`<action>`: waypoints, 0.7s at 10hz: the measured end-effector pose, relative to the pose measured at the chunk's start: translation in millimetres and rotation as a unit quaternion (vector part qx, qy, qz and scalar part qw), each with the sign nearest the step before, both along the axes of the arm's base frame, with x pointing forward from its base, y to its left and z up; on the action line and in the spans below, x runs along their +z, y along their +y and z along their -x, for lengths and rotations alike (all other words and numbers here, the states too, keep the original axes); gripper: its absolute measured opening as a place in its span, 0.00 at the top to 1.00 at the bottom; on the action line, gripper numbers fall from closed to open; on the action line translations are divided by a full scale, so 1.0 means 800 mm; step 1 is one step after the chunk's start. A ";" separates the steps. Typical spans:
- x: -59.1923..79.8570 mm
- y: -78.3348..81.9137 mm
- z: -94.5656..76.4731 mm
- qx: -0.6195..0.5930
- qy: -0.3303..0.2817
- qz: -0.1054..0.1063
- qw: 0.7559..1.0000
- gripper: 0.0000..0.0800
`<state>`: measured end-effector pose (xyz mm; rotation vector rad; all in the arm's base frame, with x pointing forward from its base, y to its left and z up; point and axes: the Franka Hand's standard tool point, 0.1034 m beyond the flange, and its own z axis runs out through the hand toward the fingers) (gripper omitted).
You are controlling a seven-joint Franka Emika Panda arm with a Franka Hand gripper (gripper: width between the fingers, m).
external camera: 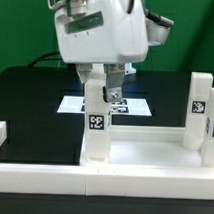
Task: Assemble desk
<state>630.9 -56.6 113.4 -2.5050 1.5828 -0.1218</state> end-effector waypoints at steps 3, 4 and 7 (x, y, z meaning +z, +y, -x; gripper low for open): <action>-0.001 0.008 -0.007 0.258 -0.007 0.057 0.965 0.19; 0.000 0.015 -0.008 0.255 -0.007 0.060 0.965 0.19; -0.002 0.012 -0.007 0.181 0.000 0.049 0.982 0.42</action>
Offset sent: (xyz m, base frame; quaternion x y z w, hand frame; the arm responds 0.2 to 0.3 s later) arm -0.0011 0.0201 0.0054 -0.0413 0.0206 -0.0893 0.9949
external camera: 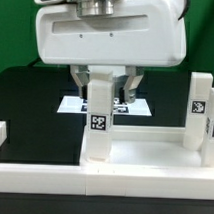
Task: Assemble desk
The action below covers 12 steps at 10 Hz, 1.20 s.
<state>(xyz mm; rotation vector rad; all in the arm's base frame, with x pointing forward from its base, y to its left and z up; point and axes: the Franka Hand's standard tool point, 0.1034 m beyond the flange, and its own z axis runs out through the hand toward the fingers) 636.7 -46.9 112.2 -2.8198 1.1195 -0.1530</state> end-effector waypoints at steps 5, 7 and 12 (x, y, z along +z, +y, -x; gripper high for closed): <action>-0.003 -0.005 0.001 -0.321 0.039 -0.042 0.945 0.63; -0.004 -0.002 -0.003 -0.481 0.044 -0.082 0.872 0.63; 0.009 0.006 -0.003 -0.217 0.023 -0.049 0.975 0.58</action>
Offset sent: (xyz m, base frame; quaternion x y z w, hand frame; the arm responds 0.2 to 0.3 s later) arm 0.0116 -0.0070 0.0071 -0.0504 -0.0060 0.3685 0.9283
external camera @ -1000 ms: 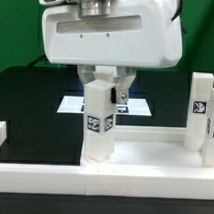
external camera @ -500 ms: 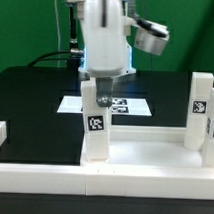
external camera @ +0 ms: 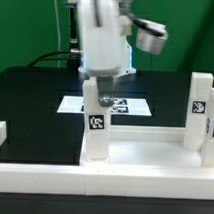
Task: Assemble desk
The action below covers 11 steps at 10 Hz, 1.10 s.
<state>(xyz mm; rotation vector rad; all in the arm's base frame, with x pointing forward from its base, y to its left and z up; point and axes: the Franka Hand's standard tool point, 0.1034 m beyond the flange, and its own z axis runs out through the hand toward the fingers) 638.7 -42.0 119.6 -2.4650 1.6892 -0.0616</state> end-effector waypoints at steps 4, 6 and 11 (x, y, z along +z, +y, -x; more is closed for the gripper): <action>0.001 -0.009 0.003 0.136 -0.029 0.030 0.990 0.22; 0.001 -0.010 0.003 0.193 -0.033 0.039 0.980 0.19; 0.002 -0.004 -0.001 0.412 -0.048 0.068 0.908 0.21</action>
Offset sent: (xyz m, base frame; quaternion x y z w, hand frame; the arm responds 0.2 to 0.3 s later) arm 0.0000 0.0000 0.0000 0.0000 0.0000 -0.1938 0.9810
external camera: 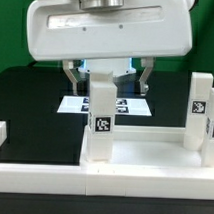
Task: Assemble desk
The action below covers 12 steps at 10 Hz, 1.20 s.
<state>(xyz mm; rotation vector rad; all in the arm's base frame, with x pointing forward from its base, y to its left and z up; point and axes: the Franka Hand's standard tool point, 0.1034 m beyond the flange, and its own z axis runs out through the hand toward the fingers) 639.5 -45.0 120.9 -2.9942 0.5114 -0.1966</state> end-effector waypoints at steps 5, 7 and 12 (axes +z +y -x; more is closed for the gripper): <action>0.000 -0.012 0.002 -0.151 0.012 -0.017 0.988 0.62; -0.002 -0.008 0.004 -0.335 0.032 -0.040 0.941 0.62; -0.005 0.005 -0.006 -0.684 0.047 -0.101 0.720 0.62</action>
Offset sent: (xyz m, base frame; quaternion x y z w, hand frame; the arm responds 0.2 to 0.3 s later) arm 0.0000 0.0000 0.0000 0.0000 0.0000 0.1938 0.9810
